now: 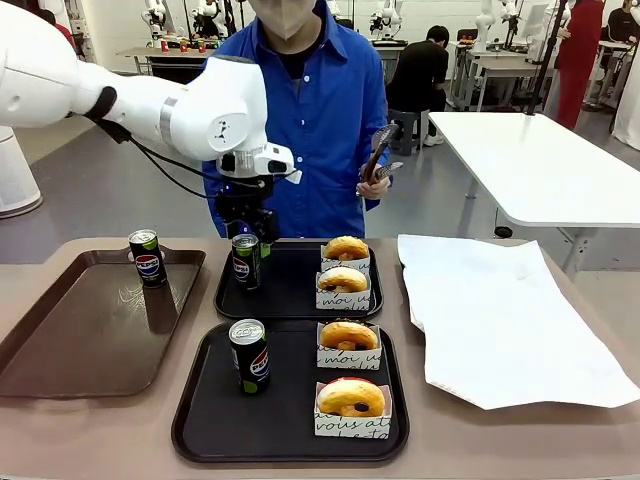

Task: Set up donuts and drinks on trays.
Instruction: Pick up one Pepsi coke from the Handle tray and place it on the Flat Tray without a Pepsi coke.

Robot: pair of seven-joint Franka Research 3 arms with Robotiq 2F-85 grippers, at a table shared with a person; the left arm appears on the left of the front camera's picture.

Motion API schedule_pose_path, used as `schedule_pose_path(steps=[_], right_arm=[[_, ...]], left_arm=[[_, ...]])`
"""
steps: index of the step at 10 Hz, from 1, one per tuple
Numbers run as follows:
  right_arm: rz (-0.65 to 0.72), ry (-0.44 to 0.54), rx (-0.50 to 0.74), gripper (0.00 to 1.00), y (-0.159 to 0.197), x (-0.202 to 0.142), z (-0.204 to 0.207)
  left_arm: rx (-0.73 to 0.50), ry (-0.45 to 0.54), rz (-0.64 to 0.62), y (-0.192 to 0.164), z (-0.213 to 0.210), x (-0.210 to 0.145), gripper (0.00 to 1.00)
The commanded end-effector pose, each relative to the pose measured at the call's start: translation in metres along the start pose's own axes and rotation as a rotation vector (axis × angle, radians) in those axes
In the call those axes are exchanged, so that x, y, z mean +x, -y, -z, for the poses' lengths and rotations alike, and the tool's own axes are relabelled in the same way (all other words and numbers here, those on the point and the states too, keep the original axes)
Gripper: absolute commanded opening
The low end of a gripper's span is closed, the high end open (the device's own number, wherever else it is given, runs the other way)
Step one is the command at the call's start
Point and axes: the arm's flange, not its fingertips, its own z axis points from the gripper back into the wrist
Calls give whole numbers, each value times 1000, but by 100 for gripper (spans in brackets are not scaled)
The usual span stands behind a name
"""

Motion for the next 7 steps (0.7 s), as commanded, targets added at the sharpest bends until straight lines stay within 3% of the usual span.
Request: schedule_pose_path(steps=[1,4,7], right_arm=[[-6,1,10,100,0,0,0],[-6,1,10,100,0,0,0],[-6,1,10,100,0,0,0]], left_arm=[[-97,-1,-51,2,-25,-48,100],[-142,23,-93,6,-50,-120,100],[-147,71,-129,-13,-37,-173,100]])
